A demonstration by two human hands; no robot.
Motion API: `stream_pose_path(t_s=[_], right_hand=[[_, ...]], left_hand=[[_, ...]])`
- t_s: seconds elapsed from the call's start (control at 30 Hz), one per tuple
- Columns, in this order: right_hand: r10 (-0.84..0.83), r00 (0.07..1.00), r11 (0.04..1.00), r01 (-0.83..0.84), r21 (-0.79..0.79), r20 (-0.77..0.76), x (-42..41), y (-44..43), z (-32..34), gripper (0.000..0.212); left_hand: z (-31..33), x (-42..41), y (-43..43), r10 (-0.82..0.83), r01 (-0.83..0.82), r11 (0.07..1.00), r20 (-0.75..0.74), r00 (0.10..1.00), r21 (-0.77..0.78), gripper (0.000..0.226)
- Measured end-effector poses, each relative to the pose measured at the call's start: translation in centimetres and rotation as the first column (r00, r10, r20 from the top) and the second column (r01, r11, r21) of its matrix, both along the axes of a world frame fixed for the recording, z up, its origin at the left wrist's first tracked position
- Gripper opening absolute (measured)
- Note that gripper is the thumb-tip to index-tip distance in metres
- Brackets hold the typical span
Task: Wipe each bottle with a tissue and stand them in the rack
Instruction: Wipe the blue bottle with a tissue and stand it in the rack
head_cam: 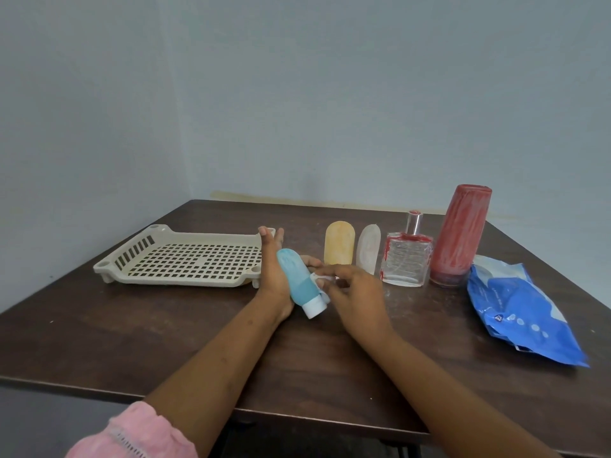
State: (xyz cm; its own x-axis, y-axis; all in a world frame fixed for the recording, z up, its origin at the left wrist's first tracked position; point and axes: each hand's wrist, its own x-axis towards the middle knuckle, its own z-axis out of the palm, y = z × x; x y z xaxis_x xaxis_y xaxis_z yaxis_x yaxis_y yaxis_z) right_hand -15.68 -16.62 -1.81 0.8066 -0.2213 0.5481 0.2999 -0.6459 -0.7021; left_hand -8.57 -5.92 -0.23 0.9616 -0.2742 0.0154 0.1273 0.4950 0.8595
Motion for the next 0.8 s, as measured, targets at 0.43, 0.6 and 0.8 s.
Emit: stream_pose_path(t_s=[0.43,0.6,0.8], right_hand=[[0.052,0.994,0.998,-0.050,-0.024,0.098,-0.4,1.1,0.2,0.015],[-0.035,0.997,0.996,0.041,0.082,-0.075,0.3,-0.3,0.1,0.017],[0.018,0.998,0.999,-0.020,0.035,0.055,-0.1,0.8,-0.1,0.016]], left_hand=[[0.0,0.5,-0.4,-0.112,0.106,0.990,-0.056,0.992,-0.096,0.085],[-0.4,0.7,-0.5,-0.125,0.122,0.988,-0.027,0.992,-0.092,0.086],[-0.4,1.0,-0.4,-0.133,0.126,0.983,-0.046,0.990,-0.130,0.089]])
